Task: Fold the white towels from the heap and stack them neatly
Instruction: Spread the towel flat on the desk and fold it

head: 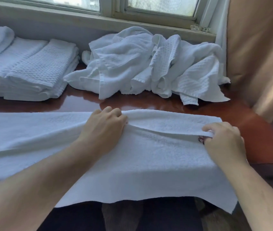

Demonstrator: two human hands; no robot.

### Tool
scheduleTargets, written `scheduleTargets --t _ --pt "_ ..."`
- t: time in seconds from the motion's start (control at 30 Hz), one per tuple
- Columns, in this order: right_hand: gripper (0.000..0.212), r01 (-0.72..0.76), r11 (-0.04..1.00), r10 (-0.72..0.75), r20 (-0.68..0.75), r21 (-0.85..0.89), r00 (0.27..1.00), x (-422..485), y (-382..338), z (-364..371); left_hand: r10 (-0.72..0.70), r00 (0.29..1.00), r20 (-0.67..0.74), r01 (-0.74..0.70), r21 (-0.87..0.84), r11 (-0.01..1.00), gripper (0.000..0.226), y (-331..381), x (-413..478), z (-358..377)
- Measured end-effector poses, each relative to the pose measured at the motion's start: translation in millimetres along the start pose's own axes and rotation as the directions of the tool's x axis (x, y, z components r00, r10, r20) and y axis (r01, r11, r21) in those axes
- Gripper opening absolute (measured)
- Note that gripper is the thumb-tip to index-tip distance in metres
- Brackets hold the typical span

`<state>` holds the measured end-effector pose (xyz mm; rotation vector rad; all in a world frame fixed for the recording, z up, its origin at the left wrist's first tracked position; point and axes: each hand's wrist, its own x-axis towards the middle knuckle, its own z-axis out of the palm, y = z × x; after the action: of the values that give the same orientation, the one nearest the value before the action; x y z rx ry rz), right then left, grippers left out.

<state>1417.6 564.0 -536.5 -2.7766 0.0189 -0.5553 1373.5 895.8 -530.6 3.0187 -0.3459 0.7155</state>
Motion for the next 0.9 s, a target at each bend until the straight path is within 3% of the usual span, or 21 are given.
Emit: scheduleTargets --t 0.07,0.17,0.3,0.43,0.6,0.8,0.9 --pt "0.045 -0.084 0.995 0.084 0.002 0.052 0.996 5 9 -1 0.006 1.0 -0.014 -0.006 0.032 0.999 0.022 1 0 -1" --pt "0.042 -0.11 0.978 0.131 -0.112 0.178 0.985 8 14 -2 0.042 0.993 -0.113 -0.04 0.018 0.999 0.005 5 -2 -10" --pt "0.032 -0.084 0.94 0.177 -0.262 0.332 0.949 7 17 -4 0.119 0.965 -0.233 -0.132 -0.039 0.991 0.009 16 -15 -25" --pt "0.038 -0.084 0.922 0.196 -0.269 0.378 0.943 7 21 -8 0.252 0.963 -0.094 -0.261 -0.095 0.961 0.01 25 -29 -31" --pt "0.036 -0.216 0.768 0.306 -0.049 0.602 0.951 9 24 -14 0.276 0.961 0.021 -0.267 -0.194 0.944 0.003 26 -32 -27" --pt "0.026 -0.29 0.45 0.444 0.071 0.845 0.893 17 29 -23 0.155 0.977 0.148 -0.108 -0.286 0.952 0.046 35 -14 -30" --pt "0.018 -0.399 0.421 0.507 0.154 0.814 0.848 24 30 -26 0.148 0.981 0.125 -0.094 -0.359 0.928 0.03 59 11 -28"
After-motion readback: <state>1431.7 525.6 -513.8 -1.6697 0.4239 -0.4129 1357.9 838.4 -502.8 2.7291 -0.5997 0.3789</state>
